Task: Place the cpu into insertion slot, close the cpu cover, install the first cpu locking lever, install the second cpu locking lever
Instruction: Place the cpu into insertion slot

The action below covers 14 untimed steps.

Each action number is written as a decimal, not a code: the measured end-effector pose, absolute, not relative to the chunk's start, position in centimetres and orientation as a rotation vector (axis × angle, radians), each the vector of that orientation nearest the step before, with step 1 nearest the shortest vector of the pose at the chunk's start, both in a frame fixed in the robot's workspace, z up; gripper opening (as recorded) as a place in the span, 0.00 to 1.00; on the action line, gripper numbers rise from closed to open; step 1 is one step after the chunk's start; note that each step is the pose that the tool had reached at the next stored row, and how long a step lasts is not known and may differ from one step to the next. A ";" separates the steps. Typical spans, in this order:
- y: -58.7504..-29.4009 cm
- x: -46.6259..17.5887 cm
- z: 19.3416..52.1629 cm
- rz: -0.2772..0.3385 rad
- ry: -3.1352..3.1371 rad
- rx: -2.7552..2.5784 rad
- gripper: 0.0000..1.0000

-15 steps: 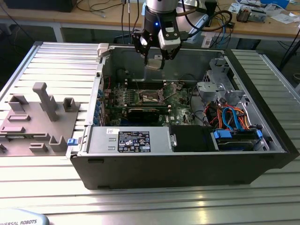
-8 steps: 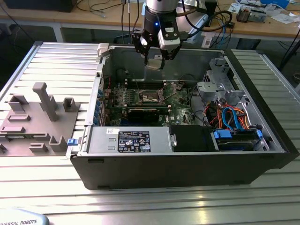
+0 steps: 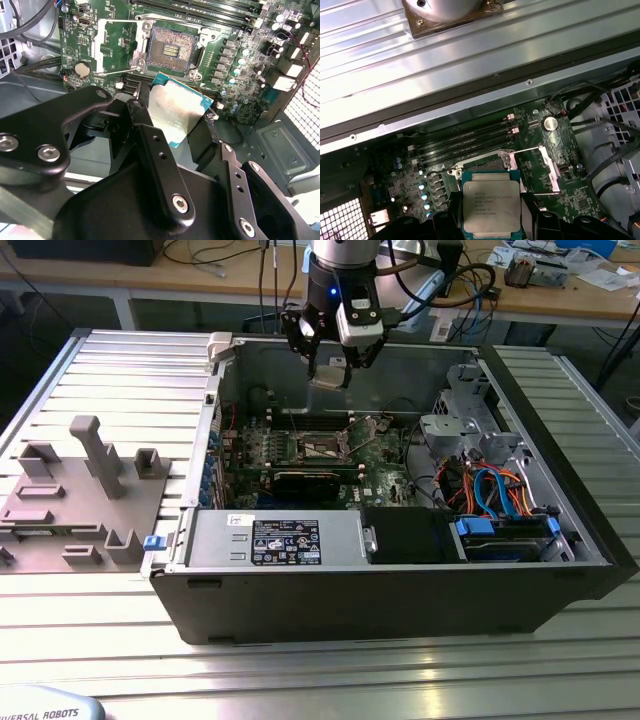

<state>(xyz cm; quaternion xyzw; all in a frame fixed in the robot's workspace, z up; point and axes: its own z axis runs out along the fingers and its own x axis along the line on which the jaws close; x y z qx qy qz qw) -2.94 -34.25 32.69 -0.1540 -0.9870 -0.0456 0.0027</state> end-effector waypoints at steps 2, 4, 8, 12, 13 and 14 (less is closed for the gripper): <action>-34.2 -2.9 32.7 -0.143 -3.095 -0.487 0.55; -34.2 -2.9 32.7 -0.143 -3.095 -0.490 0.55; -34.2 -2.9 32.7 -0.143 -3.093 -0.501 0.55; -34.2 -2.9 32.7 -0.143 -3.092 -0.509 0.55; -34.2 -2.9 32.6 -0.143 -3.092 -0.512 0.55; -34.2 -2.9 32.6 -0.143 -3.091 -0.514 0.55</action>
